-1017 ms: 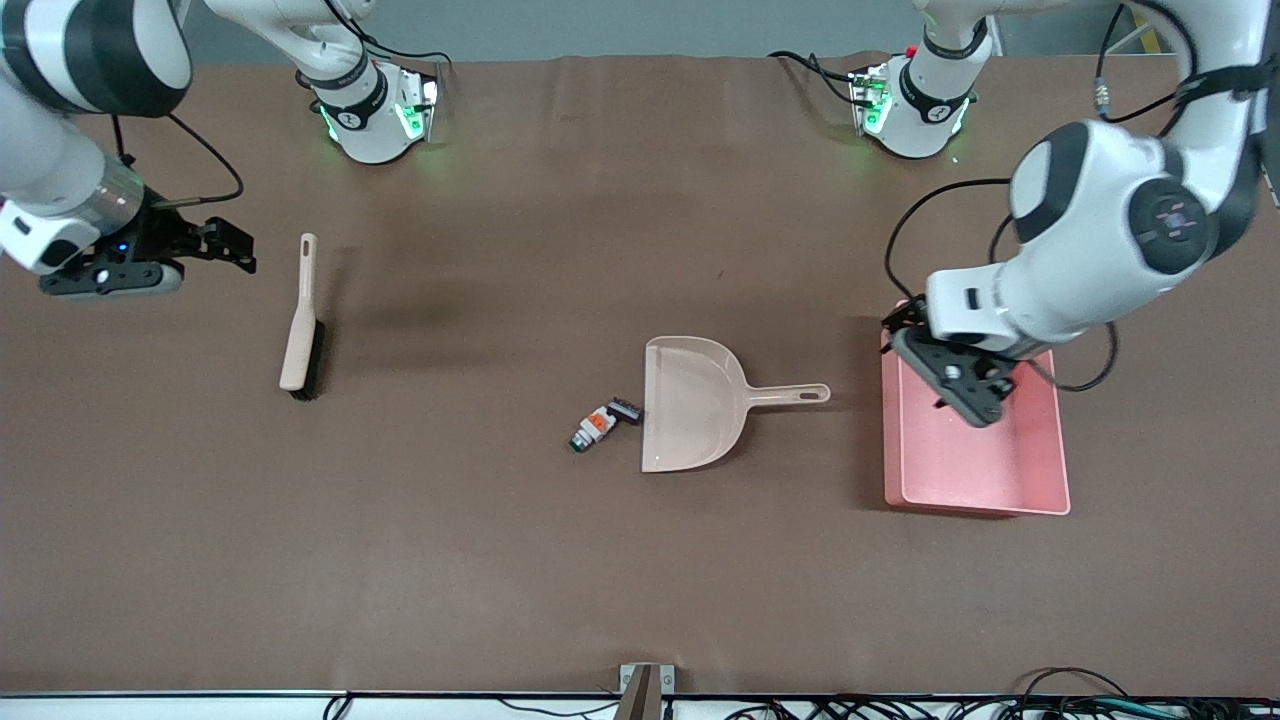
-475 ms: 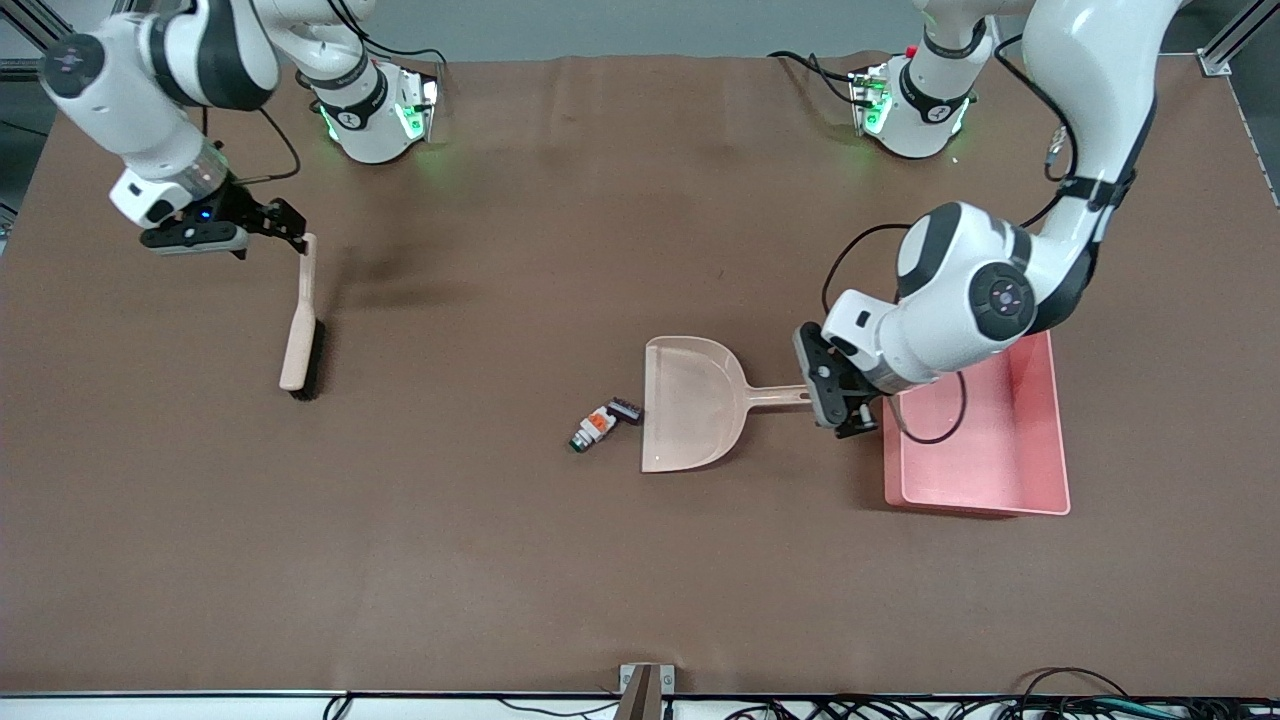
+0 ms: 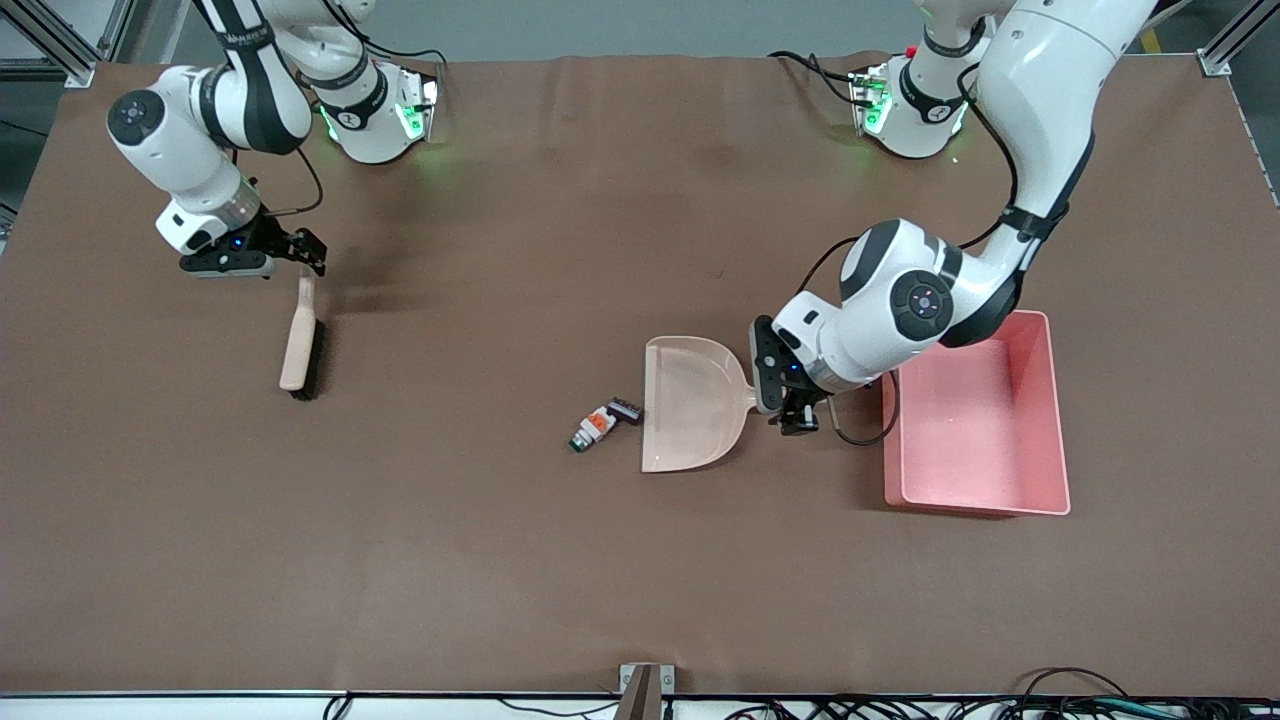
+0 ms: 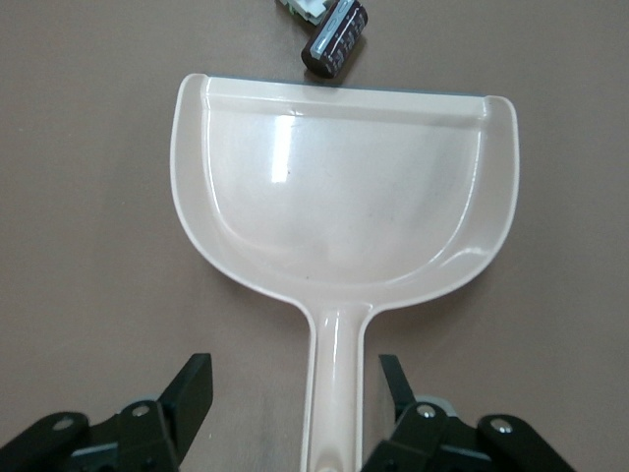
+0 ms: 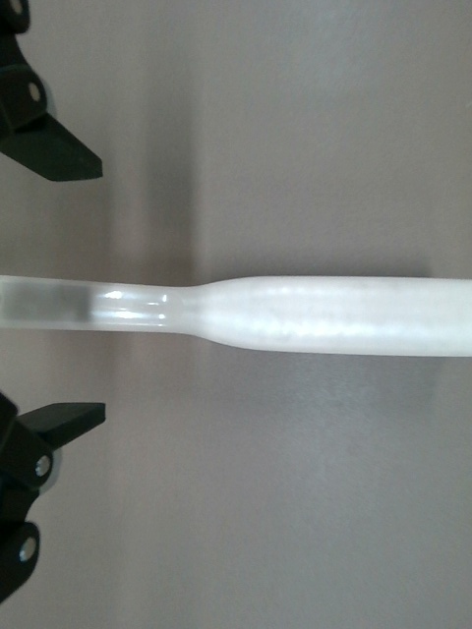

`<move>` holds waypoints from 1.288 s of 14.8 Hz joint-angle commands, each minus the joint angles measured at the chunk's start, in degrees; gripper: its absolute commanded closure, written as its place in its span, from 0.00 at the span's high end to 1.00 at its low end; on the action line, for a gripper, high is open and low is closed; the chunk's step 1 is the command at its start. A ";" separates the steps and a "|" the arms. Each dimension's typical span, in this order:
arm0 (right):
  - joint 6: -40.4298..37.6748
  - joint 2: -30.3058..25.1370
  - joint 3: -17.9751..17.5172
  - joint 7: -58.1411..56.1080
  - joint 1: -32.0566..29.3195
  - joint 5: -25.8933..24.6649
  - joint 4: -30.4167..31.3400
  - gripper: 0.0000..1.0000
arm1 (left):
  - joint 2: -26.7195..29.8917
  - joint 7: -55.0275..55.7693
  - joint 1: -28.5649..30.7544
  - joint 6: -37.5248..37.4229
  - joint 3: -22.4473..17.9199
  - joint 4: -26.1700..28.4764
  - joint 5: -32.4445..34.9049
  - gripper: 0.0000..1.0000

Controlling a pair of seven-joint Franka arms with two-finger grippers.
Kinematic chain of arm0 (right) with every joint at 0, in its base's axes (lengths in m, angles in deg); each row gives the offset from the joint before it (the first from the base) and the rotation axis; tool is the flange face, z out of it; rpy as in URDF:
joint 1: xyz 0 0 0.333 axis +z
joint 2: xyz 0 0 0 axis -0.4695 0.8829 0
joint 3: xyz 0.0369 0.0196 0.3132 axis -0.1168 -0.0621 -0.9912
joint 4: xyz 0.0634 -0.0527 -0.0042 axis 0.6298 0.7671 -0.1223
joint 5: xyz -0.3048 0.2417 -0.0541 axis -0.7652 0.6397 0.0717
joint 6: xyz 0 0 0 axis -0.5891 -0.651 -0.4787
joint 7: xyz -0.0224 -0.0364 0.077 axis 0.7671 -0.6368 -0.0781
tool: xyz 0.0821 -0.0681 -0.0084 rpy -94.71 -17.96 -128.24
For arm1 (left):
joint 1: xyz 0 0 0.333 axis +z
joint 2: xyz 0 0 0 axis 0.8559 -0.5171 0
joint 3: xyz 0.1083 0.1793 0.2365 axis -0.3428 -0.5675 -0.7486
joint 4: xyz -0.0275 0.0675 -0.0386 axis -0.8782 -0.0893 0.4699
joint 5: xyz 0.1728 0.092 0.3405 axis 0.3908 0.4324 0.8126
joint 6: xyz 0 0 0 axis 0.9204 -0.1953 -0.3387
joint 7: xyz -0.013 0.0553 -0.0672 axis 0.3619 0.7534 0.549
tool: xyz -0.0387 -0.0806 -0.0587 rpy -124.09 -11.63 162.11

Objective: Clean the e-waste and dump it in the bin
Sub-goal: 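Grasp the brush handle with the right gripper while the left grasps the dustpan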

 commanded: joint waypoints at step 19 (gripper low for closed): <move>4.55 3.75 -0.37 -0.90 -0.69 0.03 2.98 0.46 | -5.01 0.00 -0.59 3.05 0.29 0.63 5.62 0.25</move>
